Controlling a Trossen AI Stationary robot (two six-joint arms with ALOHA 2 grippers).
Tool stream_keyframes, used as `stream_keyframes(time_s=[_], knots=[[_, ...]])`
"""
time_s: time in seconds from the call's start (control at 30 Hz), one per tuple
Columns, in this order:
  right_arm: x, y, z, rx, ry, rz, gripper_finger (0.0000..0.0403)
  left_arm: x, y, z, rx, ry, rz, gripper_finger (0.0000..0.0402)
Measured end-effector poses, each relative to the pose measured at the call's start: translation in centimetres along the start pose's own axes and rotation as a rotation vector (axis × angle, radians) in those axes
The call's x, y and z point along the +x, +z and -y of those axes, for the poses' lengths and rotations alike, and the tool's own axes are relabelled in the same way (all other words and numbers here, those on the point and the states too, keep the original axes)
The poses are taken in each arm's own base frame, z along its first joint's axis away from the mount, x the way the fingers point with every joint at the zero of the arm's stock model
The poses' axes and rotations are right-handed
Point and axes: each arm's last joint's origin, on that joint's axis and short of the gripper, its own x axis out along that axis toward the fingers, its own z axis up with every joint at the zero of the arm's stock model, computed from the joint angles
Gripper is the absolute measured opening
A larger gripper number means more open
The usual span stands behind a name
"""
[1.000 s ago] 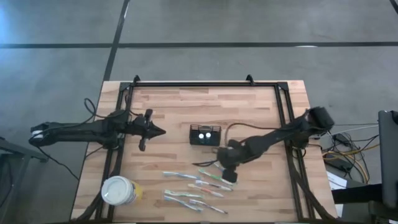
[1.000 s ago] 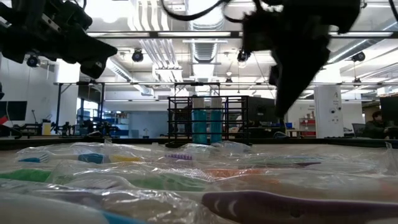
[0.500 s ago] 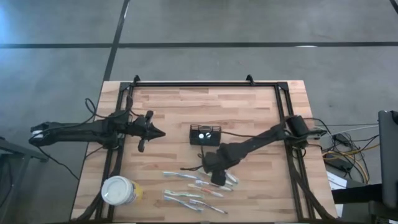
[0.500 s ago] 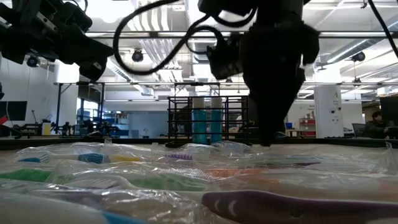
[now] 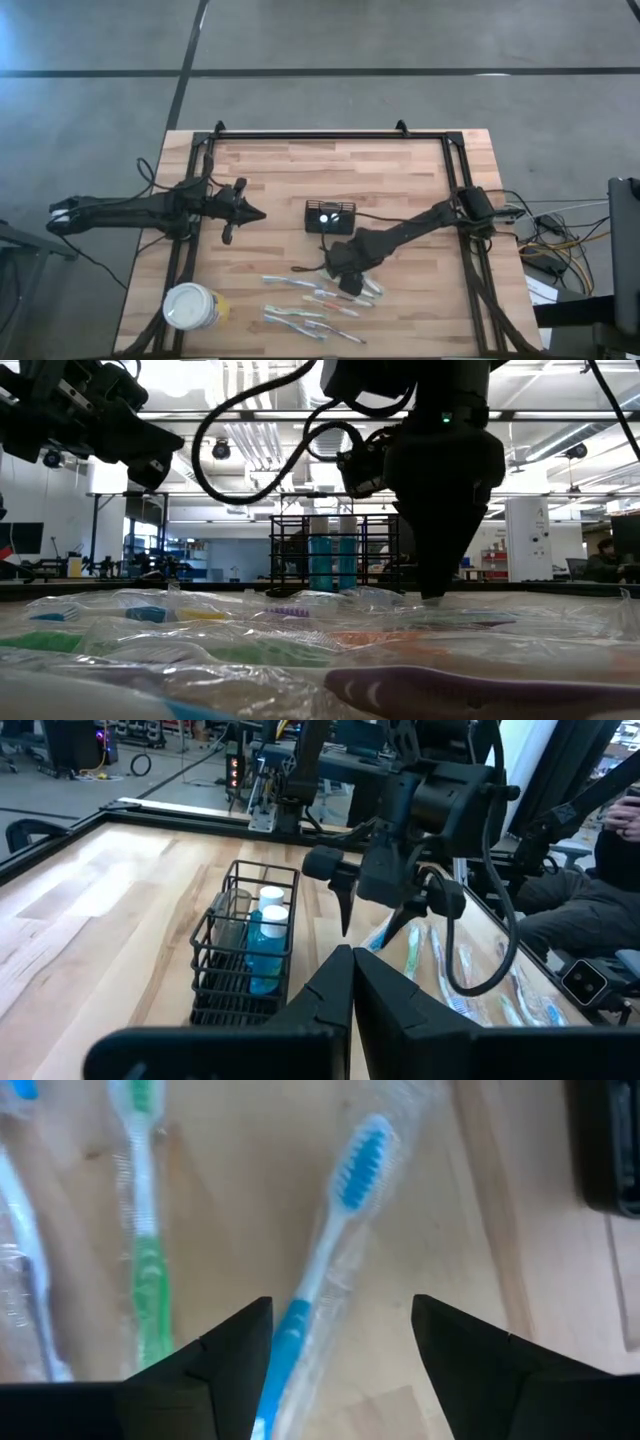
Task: Pick & Place toothbrushing station
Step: Put the top blue toothbrush into the wire organizer
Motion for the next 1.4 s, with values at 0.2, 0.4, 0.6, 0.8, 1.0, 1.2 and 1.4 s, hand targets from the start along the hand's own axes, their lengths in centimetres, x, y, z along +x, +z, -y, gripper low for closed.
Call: stream_keyframes(time_s=[0.2, 0.4, 0.6, 0.8, 1.0, 1.2, 1.4], knots=[[0.5, -0.2, 0.4, 0.019, -0.011, -0.013, 0.0231, 0.0, 0.0, 0.0, -0.004, 0.000, 0.000, 0.0014], [1.5, -0.4, 1.0, 0.017, 0.029, -0.047, 0.0231, 0.0, 0.0, 0.0, -0.005, 0.000, 0.000, 0.0014], [2.1, -0.6, 1.5, -0.005, 0.038, -0.040, 0.0230, 0.0, 0.0, 0.0, -0.004, 0.000, -0.001, 0.0014], [2.3, -0.6, 1.6, -0.039, 0.038, -0.038, 0.0192, 0.0, 0.0, 0.0, -0.004, 0.000, -0.001, 0.0014], [1.9, -0.5, 1.5, -0.082, 0.050, -0.018, 0.0091, 0.0, 0.0, 0.0, -0.004, 0.000, -0.001, 0.0014], [0.8, -0.4, 1.5, -0.111, 0.045, 0.035, 0.0018, 0.0, 0.0, 0.0, -0.031, 0.000, -0.001, 0.0014], [-3.1, -0.7, 1.2, -0.162, 0.057, 0.198, 0.0008, 0.0, 0.0, 0.0, -0.037, 0.000, -0.002, 0.0014]])
